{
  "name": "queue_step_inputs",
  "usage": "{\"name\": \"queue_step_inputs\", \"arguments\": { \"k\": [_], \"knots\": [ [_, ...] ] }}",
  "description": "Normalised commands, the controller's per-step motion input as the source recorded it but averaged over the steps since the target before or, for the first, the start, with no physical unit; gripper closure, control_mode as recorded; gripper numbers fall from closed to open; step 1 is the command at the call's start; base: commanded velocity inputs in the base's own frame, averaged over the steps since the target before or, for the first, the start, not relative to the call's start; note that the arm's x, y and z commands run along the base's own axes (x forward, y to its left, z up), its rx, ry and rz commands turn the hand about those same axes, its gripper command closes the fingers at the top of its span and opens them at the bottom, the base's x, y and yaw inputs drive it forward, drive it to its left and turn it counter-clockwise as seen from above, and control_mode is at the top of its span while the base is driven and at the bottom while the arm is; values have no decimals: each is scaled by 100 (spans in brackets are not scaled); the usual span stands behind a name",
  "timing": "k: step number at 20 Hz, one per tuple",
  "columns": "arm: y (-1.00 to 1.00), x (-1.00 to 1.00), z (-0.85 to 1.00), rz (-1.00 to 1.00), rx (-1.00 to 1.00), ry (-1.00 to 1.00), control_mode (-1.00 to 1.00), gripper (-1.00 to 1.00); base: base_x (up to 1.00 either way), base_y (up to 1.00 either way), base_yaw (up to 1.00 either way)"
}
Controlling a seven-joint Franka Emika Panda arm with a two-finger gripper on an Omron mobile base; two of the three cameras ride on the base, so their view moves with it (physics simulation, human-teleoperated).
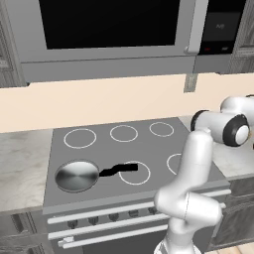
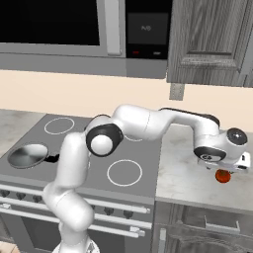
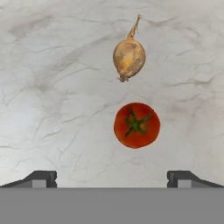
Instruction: Place the pan on the front left burner on the stove. Then place the tomato and the onion in the pan and turn on the front left burner.
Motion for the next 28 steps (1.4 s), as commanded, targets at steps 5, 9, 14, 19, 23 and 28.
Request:
{"name": "queue_step_inputs", "arguments": {
  "k": [5,9,14,19,23,28],
  "knots": [
    [-1,2,0,0,0,0,-100,-100,0,0,0],
    [0,23,-1,0,0,0,-100,-100,0,0,0],
    [0,27,-5,0,0,0,-100,-100,0,0,0],
    [-2,22,-17,0,0,0,-100,-100,0,0,0],
    [-14,1,-22,0,0,0,-100,-100,0,0,0],
    [-17,0,-14,0,0,2,-100,-100,0,0,0]
  ]
}}
